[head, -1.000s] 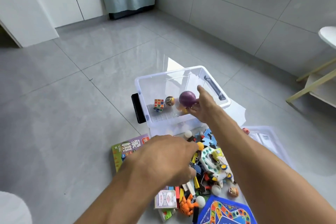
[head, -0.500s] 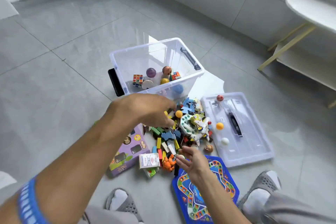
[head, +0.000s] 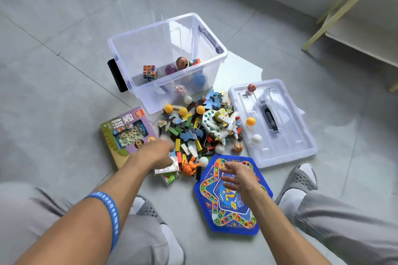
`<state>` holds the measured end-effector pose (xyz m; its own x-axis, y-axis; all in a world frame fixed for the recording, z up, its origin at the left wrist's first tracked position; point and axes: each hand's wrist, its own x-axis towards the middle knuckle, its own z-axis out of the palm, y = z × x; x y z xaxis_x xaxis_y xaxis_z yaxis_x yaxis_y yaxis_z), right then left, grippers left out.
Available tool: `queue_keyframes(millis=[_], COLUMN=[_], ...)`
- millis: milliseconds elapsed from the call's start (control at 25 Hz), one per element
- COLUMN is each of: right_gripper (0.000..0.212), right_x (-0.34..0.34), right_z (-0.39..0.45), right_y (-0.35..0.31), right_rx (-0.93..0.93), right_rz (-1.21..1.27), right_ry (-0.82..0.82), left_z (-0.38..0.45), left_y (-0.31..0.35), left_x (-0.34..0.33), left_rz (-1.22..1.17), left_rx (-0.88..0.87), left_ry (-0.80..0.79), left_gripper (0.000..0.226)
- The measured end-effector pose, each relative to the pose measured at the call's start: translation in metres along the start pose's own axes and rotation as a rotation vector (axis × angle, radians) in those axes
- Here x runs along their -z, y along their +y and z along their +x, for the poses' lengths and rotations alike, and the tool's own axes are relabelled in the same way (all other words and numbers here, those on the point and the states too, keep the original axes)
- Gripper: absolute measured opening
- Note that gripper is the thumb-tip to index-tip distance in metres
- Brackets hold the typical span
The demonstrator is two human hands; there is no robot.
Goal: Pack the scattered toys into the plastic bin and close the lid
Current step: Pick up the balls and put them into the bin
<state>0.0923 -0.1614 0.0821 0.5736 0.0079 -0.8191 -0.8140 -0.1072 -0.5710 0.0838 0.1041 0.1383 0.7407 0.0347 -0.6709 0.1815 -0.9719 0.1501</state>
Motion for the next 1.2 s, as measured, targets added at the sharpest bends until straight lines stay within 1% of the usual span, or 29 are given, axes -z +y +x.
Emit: queue_keyframes(millis=[80,160,200,280,320,400,520,600,680,760,800,880,960,1040,1080,1120,1160,1200], right_gripper=[0.018,0.015,0.016,0.027,0.032,0.033,0.029,0.032,0.032,0.029,0.026,0.019,0.014,0.023,0.025,0.022,0.013,0.004], right_x=[0.008,0.014,0.016,0.014,0.01,-0.005,-0.032,-0.045,-0.05,-0.047,-0.043,-0.032,-0.018,0.002,0.013,0.026,0.037,0.048], right_z=[0.021,0.047,0.061,0.087,0.097,0.118,0.146,0.155,0.156,0.152,0.148,0.136,0.123,0.124,0.129,0.139,0.15,0.162], right_y=[-0.005,-0.008,-0.008,-0.008,-0.007,-0.007,-0.002,0.001,0.002,-0.002,-0.004,-0.003,-0.005,-0.02,-0.036,-0.051,-0.07,-0.088], right_rx=[0.008,0.059,0.112,0.247,0.308,0.349,0.262,0.24,0.227,0.21,0.217,0.226,0.212,0.234,0.27,0.33,0.378,0.415], right_rz=[-0.023,-0.123,-0.248,-0.579,-0.704,-0.801,-0.759,-0.752,-0.75,-0.636,-0.542,-0.349,-0.262,-0.271,-0.301,-0.335,-0.377,-0.456], right_ry=[0.044,0.116,0.164,0.262,0.306,0.361,0.35,0.372,0.407,0.407,0.396,0.4,0.445,0.482,0.506,0.537,0.56,0.55], left_z=[0.026,0.054,0.069,0.097,0.107,0.122,0.137,0.144,0.148,0.152,0.154,0.155,0.159,0.174,0.185,0.199,0.213,0.226], left_y=[0.027,0.062,0.076,0.094,0.098,0.099,0.089,0.083,0.082,0.083,0.085,0.09,0.099,0.102,0.1,0.096,0.091,0.086], left_x=[-0.022,-0.051,-0.065,-0.091,-0.102,-0.123,-0.14,-0.139,-0.13,-0.12,-0.115,-0.105,-0.09,-0.064,-0.047,-0.031,-0.017,-0.006], left_rz=[-0.126,-0.115,-0.112,-0.158,-0.161,-0.074,0.001,-0.042,-0.234,-0.456,-0.542,-0.637,-0.694,-0.852,-0.918,-0.938,-0.909,-0.822], left_rx=[0.006,-0.061,-0.09,-0.102,-0.1,-0.129,-0.149,-0.132,-0.115,-0.093,-0.053,0.006,0.051,0.185,0.229,0.231,0.211,0.195], left_ry=[0.087,0.088,0.097,0.116,0.14,0.185,0.225,0.241,0.236,0.275,0.314,0.387,0.506,0.701,0.768,0.794,0.781,0.745], left_gripper=[0.032,0.025,0.025,0.031,0.033,0.033,0.032,0.027,0.024,0.015,0.019,0.025,0.023,0.024,0.022,0.016,0.011,0.018])
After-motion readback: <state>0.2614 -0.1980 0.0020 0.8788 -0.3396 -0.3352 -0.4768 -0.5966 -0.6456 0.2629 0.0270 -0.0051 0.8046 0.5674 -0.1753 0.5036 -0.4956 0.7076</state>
